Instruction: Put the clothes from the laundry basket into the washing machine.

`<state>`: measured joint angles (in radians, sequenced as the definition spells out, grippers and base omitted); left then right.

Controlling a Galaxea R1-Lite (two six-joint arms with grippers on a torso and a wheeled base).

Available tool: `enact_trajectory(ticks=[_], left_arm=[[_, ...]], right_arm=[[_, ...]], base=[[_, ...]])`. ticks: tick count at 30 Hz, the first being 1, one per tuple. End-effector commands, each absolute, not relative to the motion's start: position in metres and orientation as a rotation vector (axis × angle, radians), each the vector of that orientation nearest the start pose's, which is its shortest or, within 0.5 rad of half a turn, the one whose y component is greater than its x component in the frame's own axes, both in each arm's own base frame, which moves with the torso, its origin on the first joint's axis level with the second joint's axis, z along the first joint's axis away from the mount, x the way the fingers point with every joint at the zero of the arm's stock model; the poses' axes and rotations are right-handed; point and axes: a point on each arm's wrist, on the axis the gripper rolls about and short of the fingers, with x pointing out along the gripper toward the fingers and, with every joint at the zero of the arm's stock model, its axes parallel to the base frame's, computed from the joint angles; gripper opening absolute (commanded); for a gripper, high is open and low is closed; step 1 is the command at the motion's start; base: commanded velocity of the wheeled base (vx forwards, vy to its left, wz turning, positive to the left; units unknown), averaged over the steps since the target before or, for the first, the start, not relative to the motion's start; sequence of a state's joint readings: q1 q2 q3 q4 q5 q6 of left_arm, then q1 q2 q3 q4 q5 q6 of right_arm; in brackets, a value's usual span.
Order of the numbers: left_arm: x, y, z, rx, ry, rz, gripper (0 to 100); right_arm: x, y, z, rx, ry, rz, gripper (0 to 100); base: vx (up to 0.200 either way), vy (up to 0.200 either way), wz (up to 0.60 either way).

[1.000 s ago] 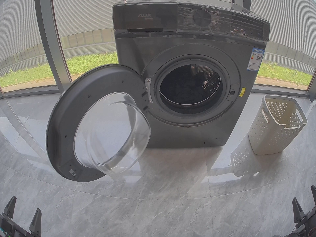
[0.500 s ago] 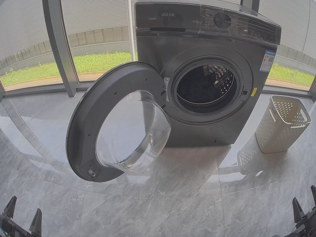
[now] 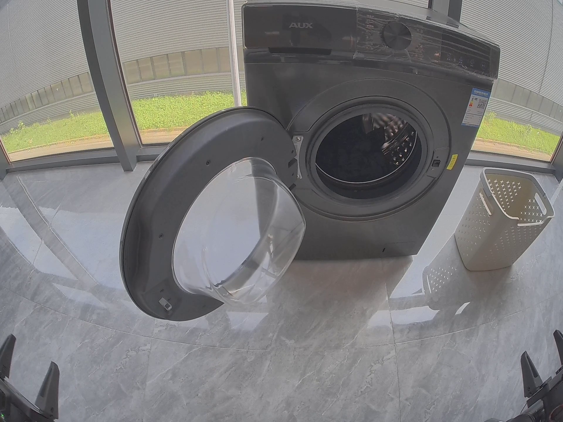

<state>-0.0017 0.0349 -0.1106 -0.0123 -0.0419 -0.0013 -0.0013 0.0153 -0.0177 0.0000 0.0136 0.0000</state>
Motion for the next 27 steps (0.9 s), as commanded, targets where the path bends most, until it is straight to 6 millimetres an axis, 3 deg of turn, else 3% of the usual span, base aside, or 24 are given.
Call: enact_trajectory(ticks=[1, 7, 14, 27], left_arm=[[0.007, -0.003, 0.168, -0.011, 0.071, -0.159, 100], [0.078, -0.006, 0.204, -0.076, 0.172, -0.252, 100], [0.136, -0.022, 0.208, -0.066, 0.242, -0.368, 100], [0.192, -0.048, 0.206, -0.065, 0.256, -0.477, 100]], right_arm=[[-0.023, 0.0, 0.075, 0.0, 0.0, 0.012, 100], [-0.023, 0.0, 0.075, 0.0, 0.0, 0.012, 100], [-0.023, 0.0, 0.075, -0.002, 0.0, 0.012, 100], [-0.023, 0.0, 0.075, -0.002, 0.0, 0.012, 100]], base=[[0.0, 0.0, 0.0], [0.0, 0.0, 0.0], [0.0, 0.0, 0.0], [0.0, 0.0, 0.0]])
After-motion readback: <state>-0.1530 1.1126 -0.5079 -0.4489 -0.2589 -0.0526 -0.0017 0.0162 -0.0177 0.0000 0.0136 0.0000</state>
